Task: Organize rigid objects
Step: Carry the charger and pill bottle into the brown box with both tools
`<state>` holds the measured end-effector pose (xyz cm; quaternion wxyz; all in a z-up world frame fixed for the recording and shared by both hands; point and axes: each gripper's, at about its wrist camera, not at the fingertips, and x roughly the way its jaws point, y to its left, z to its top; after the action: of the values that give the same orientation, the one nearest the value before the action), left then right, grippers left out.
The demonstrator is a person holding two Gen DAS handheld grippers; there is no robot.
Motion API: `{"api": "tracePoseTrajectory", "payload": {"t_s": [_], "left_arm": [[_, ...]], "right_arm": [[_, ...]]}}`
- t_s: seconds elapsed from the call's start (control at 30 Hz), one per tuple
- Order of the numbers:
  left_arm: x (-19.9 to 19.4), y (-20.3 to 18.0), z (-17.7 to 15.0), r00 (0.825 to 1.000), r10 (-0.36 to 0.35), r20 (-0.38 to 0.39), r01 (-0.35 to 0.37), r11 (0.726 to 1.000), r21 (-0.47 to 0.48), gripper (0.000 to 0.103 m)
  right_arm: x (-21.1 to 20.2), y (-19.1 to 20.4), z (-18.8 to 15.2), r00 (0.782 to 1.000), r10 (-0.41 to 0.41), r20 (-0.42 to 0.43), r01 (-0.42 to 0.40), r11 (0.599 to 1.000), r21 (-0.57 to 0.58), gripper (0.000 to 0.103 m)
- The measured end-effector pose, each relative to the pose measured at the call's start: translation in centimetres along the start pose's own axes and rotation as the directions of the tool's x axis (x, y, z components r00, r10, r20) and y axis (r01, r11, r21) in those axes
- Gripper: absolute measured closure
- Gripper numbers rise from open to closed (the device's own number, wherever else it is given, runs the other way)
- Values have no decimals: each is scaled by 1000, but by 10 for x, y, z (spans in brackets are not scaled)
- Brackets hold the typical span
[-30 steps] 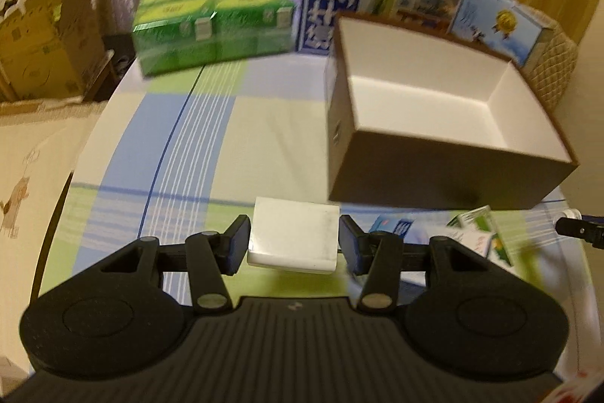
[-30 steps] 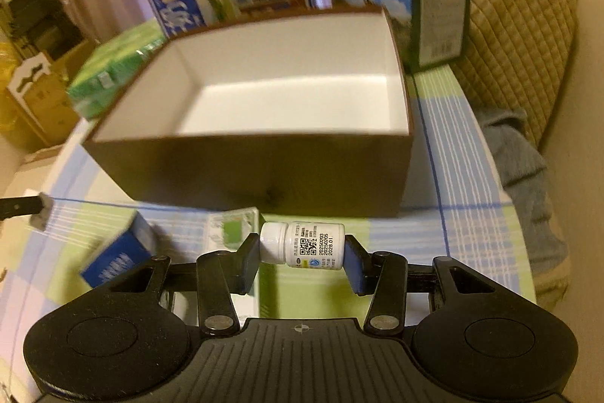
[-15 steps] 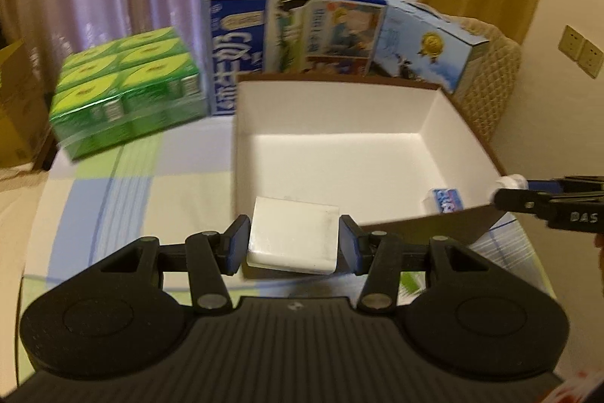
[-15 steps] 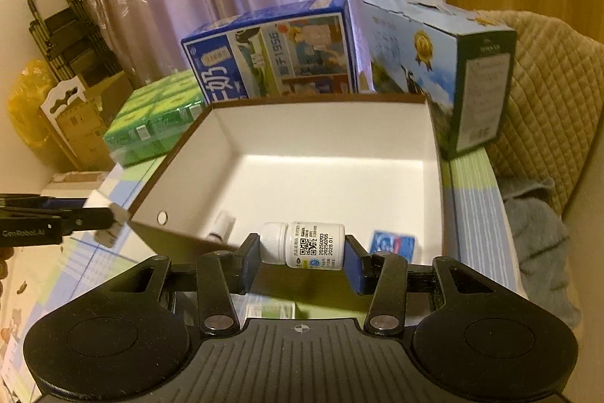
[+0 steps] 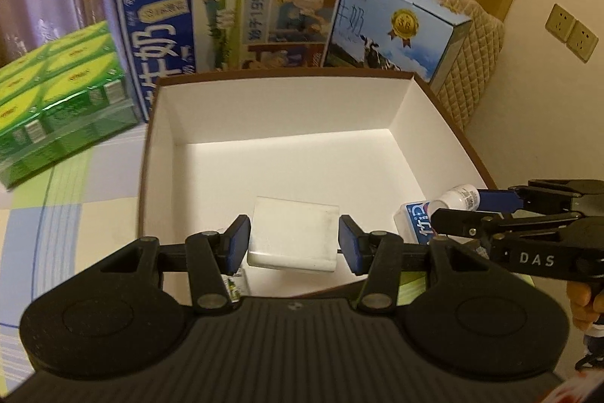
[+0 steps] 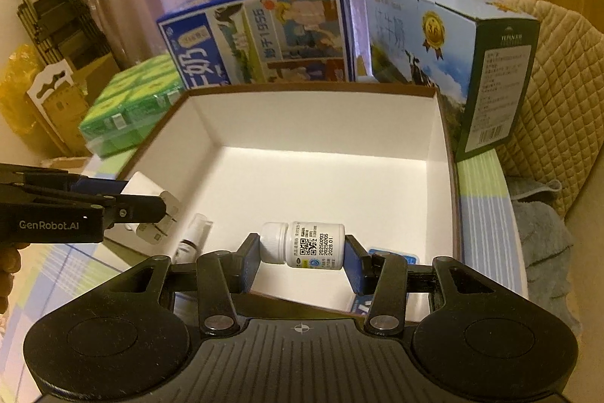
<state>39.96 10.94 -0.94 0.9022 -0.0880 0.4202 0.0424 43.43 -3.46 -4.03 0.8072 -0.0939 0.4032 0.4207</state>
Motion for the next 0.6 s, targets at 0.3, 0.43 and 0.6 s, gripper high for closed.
{"api": "tracePoseTrajectory", "payload": {"t_s": [0.3,0.43,0.6], "left_arm": [[45,-1,17,996,-10,-85,11,1000,12,57],[67,0,21,991,-15,-137,17,1000,12,57],[88,1,20,983,-11,-184,16,999,28,57]], "right_arm": [[34,-18,8,998,-12,-64,12,1000,6,60],[47,-22,9,996,-20,-92,19,1000,-7,60],[58,-27,8,993,-22,-117,21,1000,-11,60]]}}
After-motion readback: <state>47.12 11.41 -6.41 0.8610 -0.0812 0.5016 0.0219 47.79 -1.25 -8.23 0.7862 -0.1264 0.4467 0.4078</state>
